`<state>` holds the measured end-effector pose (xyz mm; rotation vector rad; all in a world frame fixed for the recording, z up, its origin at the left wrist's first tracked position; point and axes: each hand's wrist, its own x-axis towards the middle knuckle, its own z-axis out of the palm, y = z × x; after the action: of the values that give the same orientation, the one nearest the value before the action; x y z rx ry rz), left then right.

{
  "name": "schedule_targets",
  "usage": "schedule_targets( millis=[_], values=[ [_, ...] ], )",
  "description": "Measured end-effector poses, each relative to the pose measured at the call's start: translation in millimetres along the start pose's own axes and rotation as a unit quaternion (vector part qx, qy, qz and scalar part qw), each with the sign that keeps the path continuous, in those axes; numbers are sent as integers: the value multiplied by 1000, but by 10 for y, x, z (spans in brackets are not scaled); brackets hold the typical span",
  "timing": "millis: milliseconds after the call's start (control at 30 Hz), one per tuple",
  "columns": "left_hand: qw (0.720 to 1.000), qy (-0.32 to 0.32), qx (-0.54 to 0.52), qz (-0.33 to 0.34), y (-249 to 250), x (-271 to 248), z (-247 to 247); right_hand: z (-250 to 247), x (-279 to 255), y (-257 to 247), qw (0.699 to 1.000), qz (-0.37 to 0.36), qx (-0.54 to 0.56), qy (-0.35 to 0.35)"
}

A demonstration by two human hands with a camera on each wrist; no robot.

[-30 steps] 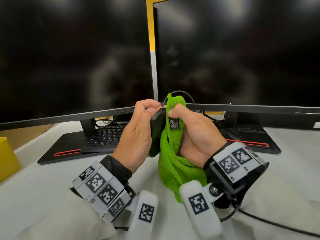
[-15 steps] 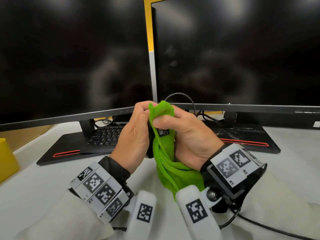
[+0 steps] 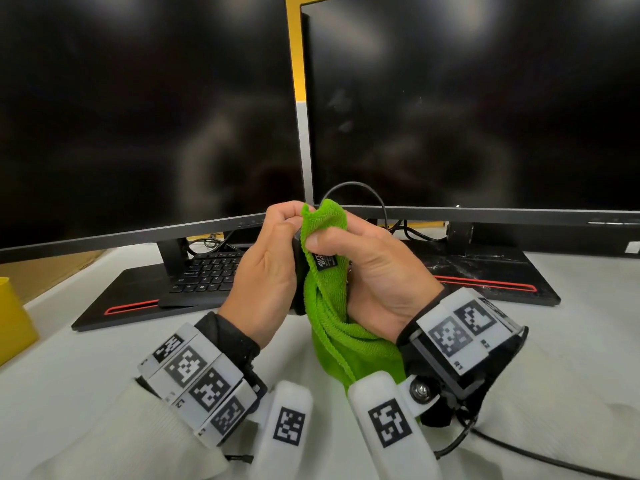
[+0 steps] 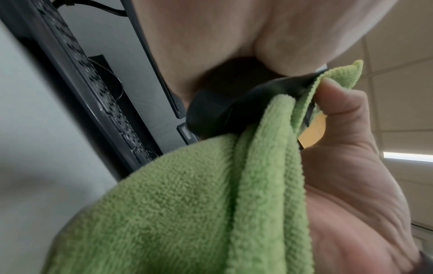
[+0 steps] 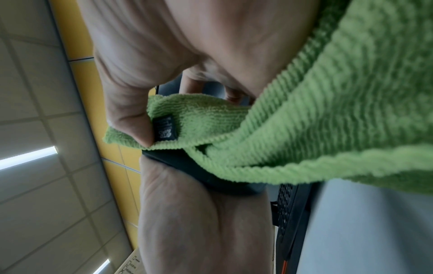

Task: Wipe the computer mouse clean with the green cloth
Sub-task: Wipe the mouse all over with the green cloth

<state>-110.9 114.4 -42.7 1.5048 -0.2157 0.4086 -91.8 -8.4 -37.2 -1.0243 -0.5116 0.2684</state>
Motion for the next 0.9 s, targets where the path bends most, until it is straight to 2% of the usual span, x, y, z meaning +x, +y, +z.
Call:
schedule_targets(
  millis=[100, 267, 367, 500, 633, 733, 900],
  values=[
    [1000, 2, 3, 8, -13, 35, -4, -18, 13, 19, 1000, -7, 13, 4],
    [999, -16, 51, 9, -38, 83, -11, -45, 73, 46, 996, -6, 63, 65],
    [1000, -12, 27, 9, -31, 75, -3, -53, 89, 53, 995, 2, 61, 79],
    [1000, -1, 29, 9, -31, 83, -6, -52, 74, 52, 996, 7, 79, 46],
    [999, -20, 33, 34, -64, 62, -20, -4, 3, 32, 998, 14, 67, -4],
    [999, -21, 5, 34, -51, 24, -15, 39, -9, 20, 1000, 13, 27, -3],
    [999, -24, -12, 37, -52, 26, -21, 30, -12, 14, 1000, -1, 24, -8]
  ],
)
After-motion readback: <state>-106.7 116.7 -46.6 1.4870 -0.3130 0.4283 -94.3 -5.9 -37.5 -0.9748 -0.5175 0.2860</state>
